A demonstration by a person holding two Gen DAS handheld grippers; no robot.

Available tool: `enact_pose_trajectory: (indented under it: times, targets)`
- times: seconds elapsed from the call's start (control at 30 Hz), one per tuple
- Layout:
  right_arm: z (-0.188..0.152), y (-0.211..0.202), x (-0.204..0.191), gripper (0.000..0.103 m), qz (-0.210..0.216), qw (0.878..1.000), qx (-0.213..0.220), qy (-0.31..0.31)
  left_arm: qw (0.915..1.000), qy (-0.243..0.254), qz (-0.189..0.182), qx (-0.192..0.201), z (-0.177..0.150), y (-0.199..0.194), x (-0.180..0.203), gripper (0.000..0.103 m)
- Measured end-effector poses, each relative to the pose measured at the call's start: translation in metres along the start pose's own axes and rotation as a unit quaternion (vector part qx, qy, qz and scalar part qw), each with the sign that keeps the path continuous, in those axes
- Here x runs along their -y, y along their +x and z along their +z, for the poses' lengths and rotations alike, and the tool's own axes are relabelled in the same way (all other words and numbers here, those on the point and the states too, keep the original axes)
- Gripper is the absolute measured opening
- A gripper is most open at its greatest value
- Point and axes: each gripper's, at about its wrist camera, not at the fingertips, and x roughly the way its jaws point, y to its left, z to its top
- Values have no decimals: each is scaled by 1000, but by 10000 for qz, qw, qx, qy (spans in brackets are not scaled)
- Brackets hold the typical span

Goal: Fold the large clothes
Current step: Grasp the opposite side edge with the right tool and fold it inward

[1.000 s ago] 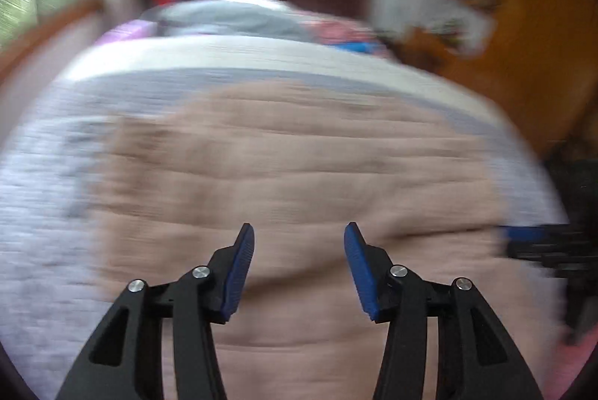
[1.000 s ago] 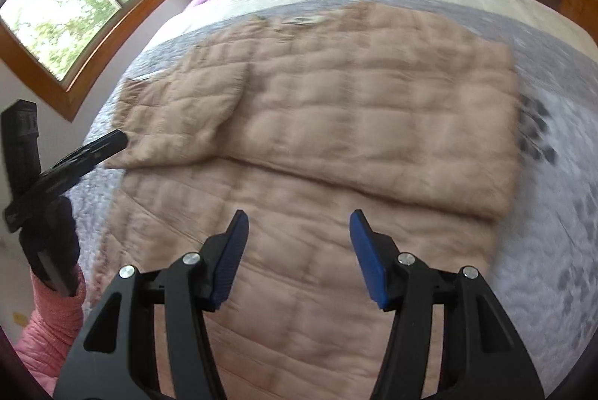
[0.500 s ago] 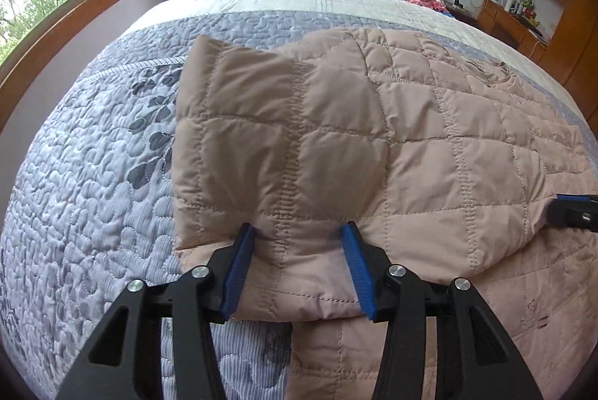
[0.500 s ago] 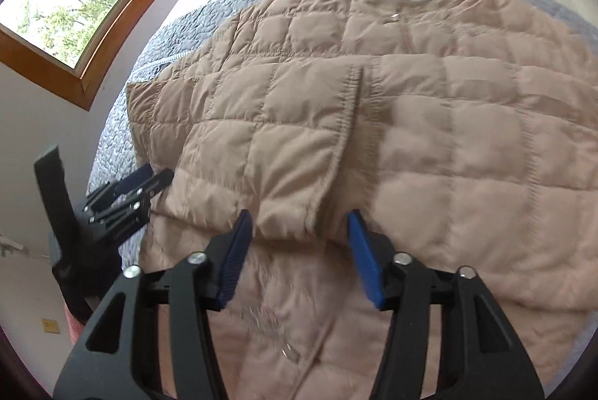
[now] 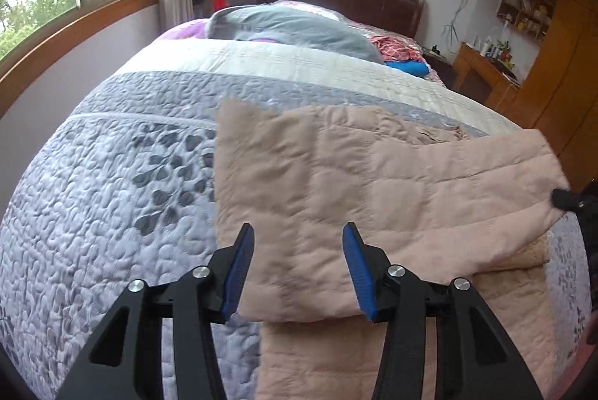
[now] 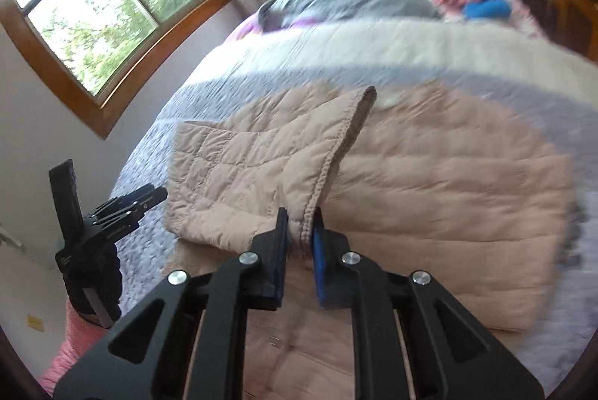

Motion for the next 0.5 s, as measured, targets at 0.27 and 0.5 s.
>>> enact_pose_trajectory:
  times: [0.27,0.5]
  targets:
    - [-12,-56,89,10,-886,9934,388,618,9988,463,-79,-157,5,36,52,49]
    - [-44,-21,160,9,-928,9867,120,1330,9962,681,64,-544,-5,78,72,49]
